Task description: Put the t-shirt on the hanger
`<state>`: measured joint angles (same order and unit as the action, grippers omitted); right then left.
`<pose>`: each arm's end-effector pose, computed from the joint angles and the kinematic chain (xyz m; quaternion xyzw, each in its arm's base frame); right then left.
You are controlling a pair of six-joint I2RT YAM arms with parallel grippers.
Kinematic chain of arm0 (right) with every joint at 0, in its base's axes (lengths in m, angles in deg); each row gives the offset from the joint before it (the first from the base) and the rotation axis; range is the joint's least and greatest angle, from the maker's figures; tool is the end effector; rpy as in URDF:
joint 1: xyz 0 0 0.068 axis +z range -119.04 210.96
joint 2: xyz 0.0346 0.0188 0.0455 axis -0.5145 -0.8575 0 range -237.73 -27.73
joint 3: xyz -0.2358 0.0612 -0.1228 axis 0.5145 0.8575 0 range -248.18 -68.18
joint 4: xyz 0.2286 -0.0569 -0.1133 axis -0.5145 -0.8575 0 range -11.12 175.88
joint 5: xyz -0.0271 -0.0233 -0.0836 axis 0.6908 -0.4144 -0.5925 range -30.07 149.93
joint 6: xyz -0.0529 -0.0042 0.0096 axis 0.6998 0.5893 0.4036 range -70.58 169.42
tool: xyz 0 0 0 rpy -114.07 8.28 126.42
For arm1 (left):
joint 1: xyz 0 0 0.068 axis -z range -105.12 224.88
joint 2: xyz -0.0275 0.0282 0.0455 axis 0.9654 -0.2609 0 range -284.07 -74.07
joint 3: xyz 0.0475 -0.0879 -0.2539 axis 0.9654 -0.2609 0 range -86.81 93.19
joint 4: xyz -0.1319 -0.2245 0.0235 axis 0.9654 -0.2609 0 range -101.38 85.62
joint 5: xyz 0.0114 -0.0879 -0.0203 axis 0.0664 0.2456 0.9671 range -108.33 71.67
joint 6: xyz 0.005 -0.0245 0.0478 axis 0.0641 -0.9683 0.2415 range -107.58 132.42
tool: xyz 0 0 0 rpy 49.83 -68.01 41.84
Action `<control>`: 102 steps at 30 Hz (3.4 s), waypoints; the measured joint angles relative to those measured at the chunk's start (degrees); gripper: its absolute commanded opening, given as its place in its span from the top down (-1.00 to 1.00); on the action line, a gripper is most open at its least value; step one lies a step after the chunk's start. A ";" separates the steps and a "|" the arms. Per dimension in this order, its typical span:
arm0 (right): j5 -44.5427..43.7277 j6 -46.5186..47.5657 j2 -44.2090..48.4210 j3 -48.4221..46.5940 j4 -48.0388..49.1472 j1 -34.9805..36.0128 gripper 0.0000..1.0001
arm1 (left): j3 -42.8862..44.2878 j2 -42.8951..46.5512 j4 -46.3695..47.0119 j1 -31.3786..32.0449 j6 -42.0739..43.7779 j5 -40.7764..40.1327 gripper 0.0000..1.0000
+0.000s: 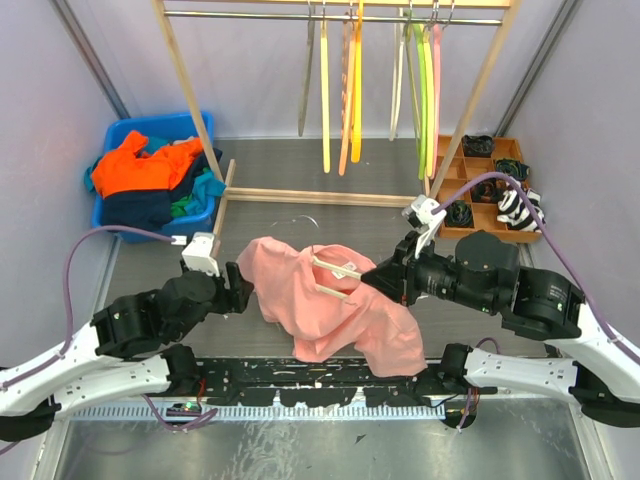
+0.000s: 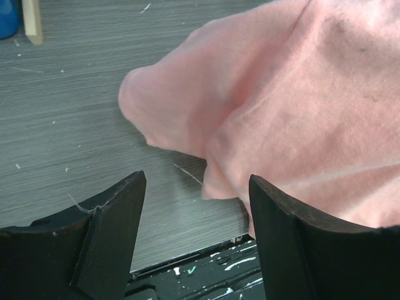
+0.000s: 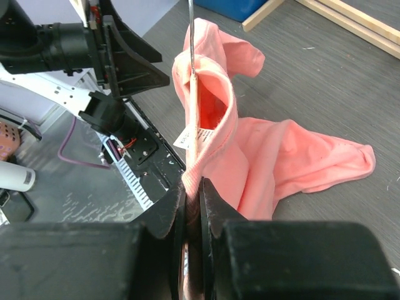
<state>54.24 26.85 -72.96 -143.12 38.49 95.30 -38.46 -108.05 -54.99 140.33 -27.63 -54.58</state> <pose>0.0558 0.1079 0.4411 -0.2601 0.7639 0.3761 0.4553 0.0632 -0.0880 0.3192 0.0492 0.8579 -0.1741 0.4809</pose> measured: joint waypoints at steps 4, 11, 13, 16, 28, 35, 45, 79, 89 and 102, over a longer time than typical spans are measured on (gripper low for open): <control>0.85 0.00 0.57 -0.90 -0.31 0.00 0.98 | -0.35 -0.74 3.39 0.00 1.57 0.85 -0.51; 2.25 -0.02 1.11 -1.36 -0.74 0.00 0.98 | -0.35 -3.08 7.96 0.00 4.00 0.90 -0.14; 2.47 -0.07 1.42 -1.36 -0.72 0.00 0.98 | -0.13 -5.05 9.05 0.00 4.66 1.03 0.25; 2.67 -0.09 1.81 -1.29 -0.70 0.00 0.98 | 0.76 -7.52 9.62 0.00 4.98 0.83 0.86; 3.04 -0.33 3.34 1.51 0.61 -0.02 0.98 | 14.38 -13.38 0.48 0.00 3.06 -4.94 1.00; 4.13 -0.31 2.86 1.75 0.87 -0.02 0.98 | 20.52 -15.56 -5.75 -0.22 1.36 -10.67 1.00; 5.84 -0.24 2.84 2.32 1.05 -0.02 0.98 | 23.23 -19.02 -11.98 -4.94 -1.33 -12.90 1.00; 5.97 -0.02 -0.26 2.32 5.18 0.00 0.98 | 30.01 -15.78 -21.62 -15.21 -0.96 -5.40 -0.39; 5.99 -0.02 -6.08 2.32 9.14 0.00 0.98 | 35.58 -14.36 -12.83 -15.34 6.03 14.16 -0.36; 6.12 -0.07 -12.74 2.29 14.82 0.00 0.98 | 31.61 -15.69 -6.49 -15.37 6.75 24.06 -0.37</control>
<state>60.36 26.79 -85.70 -140.82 53.31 95.30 -6.85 -123.74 -61.48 124.96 -20.88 -30.51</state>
